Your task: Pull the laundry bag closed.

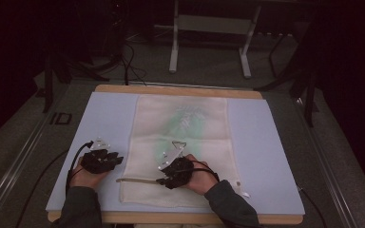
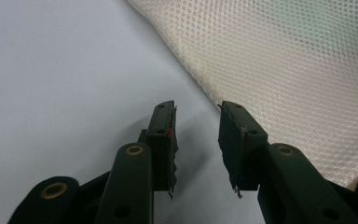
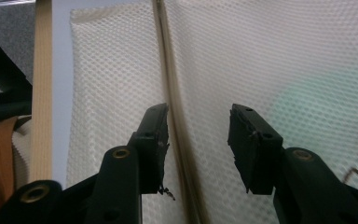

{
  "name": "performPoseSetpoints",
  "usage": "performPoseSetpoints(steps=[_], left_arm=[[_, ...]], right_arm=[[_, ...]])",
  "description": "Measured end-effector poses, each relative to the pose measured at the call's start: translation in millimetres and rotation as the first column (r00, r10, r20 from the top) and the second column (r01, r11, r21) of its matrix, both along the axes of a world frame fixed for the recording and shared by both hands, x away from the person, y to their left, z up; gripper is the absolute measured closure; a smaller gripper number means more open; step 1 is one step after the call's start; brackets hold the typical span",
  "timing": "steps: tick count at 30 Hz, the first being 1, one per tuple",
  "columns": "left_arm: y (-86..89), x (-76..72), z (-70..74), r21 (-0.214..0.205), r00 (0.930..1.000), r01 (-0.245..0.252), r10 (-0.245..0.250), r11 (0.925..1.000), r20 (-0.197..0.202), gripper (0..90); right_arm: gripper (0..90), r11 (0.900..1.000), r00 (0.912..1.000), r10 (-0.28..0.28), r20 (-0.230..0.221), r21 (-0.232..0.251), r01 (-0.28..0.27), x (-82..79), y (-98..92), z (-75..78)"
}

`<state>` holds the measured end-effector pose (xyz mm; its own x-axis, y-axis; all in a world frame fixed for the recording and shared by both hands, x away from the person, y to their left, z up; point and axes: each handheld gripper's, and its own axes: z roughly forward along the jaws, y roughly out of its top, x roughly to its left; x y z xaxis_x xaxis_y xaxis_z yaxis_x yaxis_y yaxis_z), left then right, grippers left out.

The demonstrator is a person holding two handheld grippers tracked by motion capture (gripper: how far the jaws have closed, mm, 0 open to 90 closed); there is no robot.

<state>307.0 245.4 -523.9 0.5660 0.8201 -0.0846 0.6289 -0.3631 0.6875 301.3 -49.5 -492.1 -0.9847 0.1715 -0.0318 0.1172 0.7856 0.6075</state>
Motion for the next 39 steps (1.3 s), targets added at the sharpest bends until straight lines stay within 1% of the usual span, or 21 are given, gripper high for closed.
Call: performPoseSetpoints(steps=[7,11,12,16,19,30,35,36,39], left_arm=[[-0.2,0.2,0.0,-0.004,1.0,0.001,-0.001,1.0,0.0,66.1],[-2.2,0.5,-0.3,0.001,1.0,0.009,-0.009,1.0,-0.003,66.1],[-2.2,0.5,-0.3,0.002,0.9999,0.01,-0.01,1.0,-0.003,66.1],[-1.6,0.4,-0.2,-0.004,1.0,0.003,-0.003,1.0,-0.003,66.1],[-1.6,0.5,-0.1,-0.004,1.0,0.005,-0.005,1.0,-0.002,66.0],[-2.5,1.0,0.1,-0.006,1.0,0.009,-0.009,0.9999,-0.001,66.0],[-2.2,1.2,0.3,-0.008,1.0,0.01,-0.01,0.9999,-0.002,66.0],[-2.2,1.2,0.3,-0.008,0.9999,0.01,-0.01,0.9999,-0.003,66.0],[-2.4,1.2,0.4,-0.008,0.9999,0.01,-0.01,0.9999,-0.002,66.0]], right_arm=[[58.0,0.9998,0.9998,0.02,-0.006,0.0,-0.02,-0.7,13.5,0.4],[63.4,0.9992,0.9992,0.04,-0.003,-0.007,-0.04,-0.6,20.3,1.9],[64.8,0.9992,0.9992,0.04,-0.003,-0.002,-0.04,-0.7,22.5,2.7],[67.2,0.9989,0.9989,0.046,0.003,0.004,-0.046,-0.3,28.9,4.4],[68.9,0.9987,0.9987,0.052,-0.001,0.005,-0.052,-1.1,34.1,4.2],[71.2,0.9972,0.9972,0.074,-0.008,0.01,-0.074,-3.4,55.9,-1.3],[73.0,0.9966,0.9966,0.082,-0.009,-0.001,-0.082,-4.4,65.1,-2.5],[73.0,0.9965,0.9965,0.084,-0.002,-0.003,-0.084,-4.4,67.1,-3.0],[72.7,0.9965,0.9965,0.083,-0.004,0.001,-0.083,-3.7,70.9,-3.8]])
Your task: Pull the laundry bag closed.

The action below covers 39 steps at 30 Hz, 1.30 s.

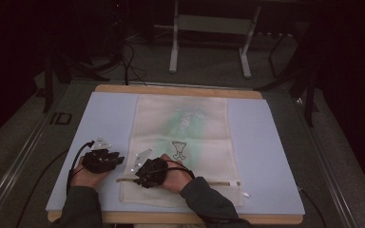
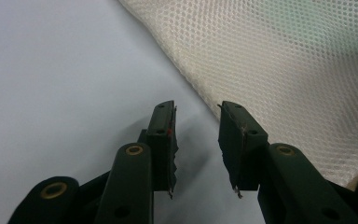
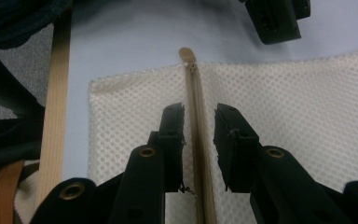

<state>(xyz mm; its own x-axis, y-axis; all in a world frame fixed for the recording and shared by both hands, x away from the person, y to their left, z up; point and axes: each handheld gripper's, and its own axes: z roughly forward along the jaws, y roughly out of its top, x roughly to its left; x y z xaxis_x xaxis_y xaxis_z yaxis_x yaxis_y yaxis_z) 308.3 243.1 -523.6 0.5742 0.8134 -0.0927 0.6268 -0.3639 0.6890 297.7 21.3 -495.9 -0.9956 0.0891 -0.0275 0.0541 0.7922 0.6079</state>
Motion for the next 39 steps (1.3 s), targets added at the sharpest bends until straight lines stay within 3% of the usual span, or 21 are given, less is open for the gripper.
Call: performPoseSetpoints(steps=[39], left_arm=[[1.7,0.1,1.5,-0.016,0.9999,-0.011,0.012,0.9998,0.007,65.7]], right_arm=[[74.3,0.9999,0.9997,-0.014,-0.02,-0.009,0.014,2.2,48.1,-15.0]])
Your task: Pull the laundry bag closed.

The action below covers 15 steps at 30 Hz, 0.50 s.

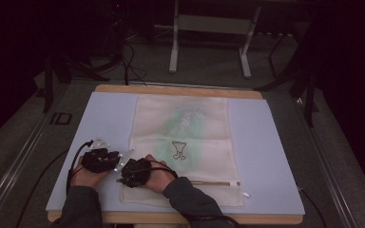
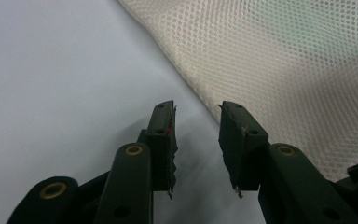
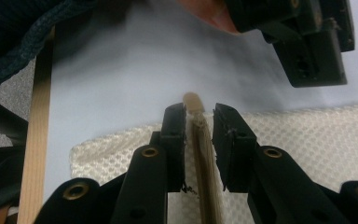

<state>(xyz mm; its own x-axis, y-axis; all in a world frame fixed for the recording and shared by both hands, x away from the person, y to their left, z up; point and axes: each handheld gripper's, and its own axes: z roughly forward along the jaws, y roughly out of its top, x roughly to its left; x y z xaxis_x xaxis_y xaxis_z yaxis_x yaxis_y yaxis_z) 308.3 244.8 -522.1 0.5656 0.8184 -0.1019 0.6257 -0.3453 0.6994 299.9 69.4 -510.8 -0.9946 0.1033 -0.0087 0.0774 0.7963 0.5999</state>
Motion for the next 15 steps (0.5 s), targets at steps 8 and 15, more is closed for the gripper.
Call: performPoseSetpoints(steps=[8,15], left_arm=[[1.6,0.1,0.5,-0.003,1.0,-0.003,0.003,1.0,0.002,65.6],[0.8,0.1,0.3,-0.003,1.0,-0.005,0.005,1.0,0.0,65.5]], right_arm=[[74.1,1.0,0.9999,-0.002,-0.011,-0.008,0.002,1.8,10.4,-2.6],[73.7,0.9996,1.0,-0.003,-0.008,-0.027,0.003,2.6,18.4,-3.9]])
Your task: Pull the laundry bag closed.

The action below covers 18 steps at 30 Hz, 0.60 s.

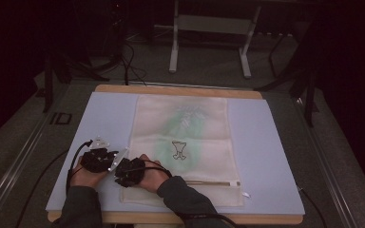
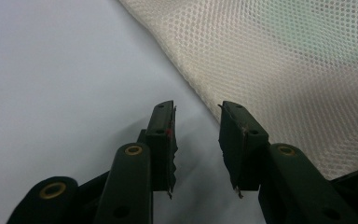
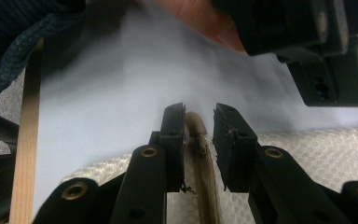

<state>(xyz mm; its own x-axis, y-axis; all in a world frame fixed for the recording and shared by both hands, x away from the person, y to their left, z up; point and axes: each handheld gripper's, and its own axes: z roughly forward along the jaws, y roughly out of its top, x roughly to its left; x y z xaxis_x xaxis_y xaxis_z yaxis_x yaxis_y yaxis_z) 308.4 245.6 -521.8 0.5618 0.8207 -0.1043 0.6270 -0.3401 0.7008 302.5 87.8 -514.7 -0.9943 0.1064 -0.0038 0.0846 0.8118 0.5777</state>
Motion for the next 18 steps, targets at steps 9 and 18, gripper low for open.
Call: performPoseSetpoints(steps=[9,18], left_arm=[[0.9,0.0,0.5,-0.001,1.0,0.001,-0.001,1.0,0.002,65.5],[2.2,-0.2,0.7,-0.01,0.9999,-0.013,0.013,0.9999,0.007,65.5]], right_arm=[[75.9,0.999,0.9999,-0.012,0.009,-0.042,0.012,-2.3,12.7,-4.3],[80.4,0.9994,0.9991,-0.034,0.025,-0.004,0.034,-1.6,10.4,-2.3]])
